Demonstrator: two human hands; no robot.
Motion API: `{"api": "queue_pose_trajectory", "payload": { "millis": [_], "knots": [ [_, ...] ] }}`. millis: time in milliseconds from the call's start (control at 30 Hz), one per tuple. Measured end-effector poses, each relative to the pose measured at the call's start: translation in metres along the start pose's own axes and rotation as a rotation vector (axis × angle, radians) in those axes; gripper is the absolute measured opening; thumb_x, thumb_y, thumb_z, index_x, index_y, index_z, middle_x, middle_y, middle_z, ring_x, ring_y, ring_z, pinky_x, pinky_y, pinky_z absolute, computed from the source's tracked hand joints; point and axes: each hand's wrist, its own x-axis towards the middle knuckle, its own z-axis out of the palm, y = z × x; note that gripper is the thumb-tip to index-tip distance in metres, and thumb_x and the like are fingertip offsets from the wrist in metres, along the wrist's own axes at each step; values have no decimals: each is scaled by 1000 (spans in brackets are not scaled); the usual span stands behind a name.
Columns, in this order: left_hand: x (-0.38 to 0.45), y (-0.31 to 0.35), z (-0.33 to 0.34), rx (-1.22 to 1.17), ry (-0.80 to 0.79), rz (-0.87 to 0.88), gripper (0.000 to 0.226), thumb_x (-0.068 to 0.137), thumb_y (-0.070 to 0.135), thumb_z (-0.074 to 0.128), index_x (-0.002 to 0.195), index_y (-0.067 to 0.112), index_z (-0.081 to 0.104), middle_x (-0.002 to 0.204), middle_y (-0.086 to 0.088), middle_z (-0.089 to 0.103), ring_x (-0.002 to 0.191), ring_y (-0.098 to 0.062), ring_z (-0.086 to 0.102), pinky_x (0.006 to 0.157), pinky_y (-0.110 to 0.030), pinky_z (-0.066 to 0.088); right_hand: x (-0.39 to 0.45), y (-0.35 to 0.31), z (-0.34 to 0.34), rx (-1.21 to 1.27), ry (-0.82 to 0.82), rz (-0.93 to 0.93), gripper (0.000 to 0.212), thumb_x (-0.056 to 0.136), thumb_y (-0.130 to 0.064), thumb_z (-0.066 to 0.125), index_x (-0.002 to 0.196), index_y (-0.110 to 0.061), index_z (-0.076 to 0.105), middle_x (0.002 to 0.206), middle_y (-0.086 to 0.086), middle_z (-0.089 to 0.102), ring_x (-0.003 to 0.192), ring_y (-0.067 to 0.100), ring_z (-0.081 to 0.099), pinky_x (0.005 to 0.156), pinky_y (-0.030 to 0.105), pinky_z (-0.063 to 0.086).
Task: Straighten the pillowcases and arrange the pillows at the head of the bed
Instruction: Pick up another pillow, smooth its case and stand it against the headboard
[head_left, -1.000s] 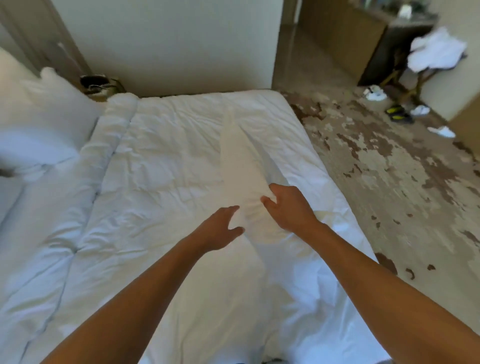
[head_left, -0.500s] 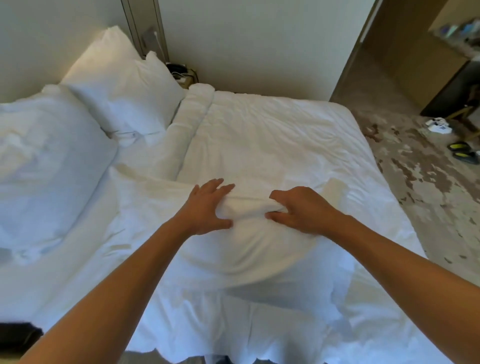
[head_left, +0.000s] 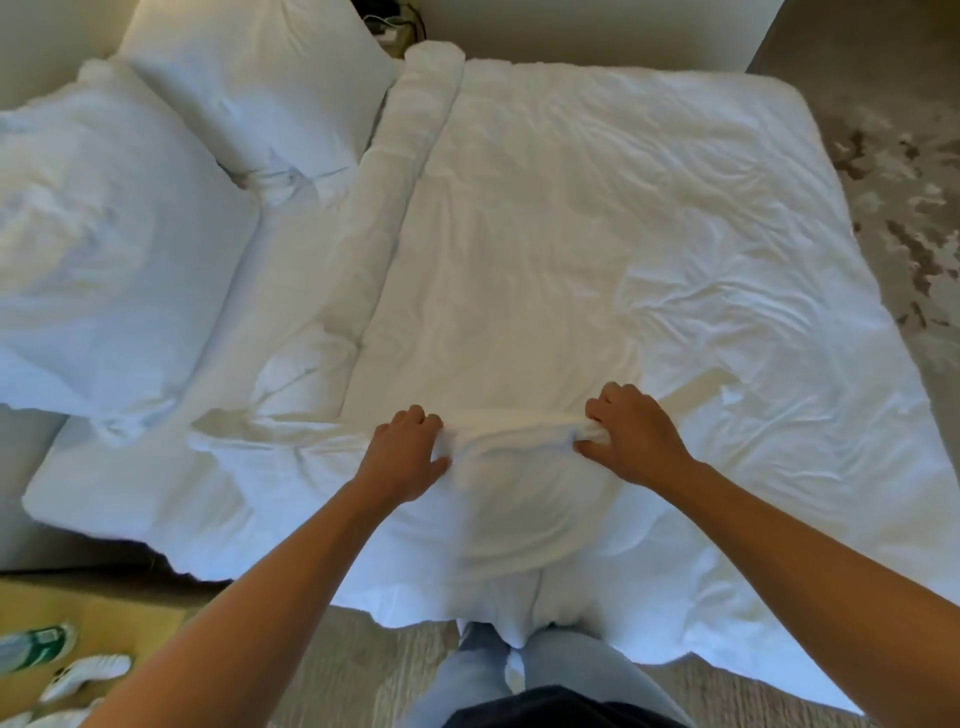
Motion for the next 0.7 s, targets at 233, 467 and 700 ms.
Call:
{"api": "queue_pose_trajectory", "payload": {
  "millis": [233, 467, 700],
  "knots": [
    [10, 9, -32, 117, 2, -138, 21, 102, 27, 48, 107, 13, 63, 105, -6, 65, 104, -27, 59, 87, -40, 49, 48, -33, -4, 238, -67, -26, 25, 96, -44, 64, 94, -20, 59, 91, -3, 58, 85, 21, 60, 68, 37, 49],
    [28, 16, -63, 36, 23, -190, 15, 102, 29, 51, 96, 15, 55, 93, -4, 67, 85, -26, 62, 72, -40, 52, 69, -8, -20, 328, -3, 72, 17, 96, -42, 68, 92, -26, 74, 88, -6, 65, 82, 20, 64, 70, 32, 48],
    [38, 7, -64, 48, 21, -173, 16, 104, 33, 46, 97, 20, 51, 82, -3, 64, 71, -27, 60, 65, -35, 49, 72, -11, -30, 89, 129, 51, 24, 98, -41, 67, 101, -21, 79, 97, 0, 59, 76, 22, 61, 73, 32, 49]
  ]
}}
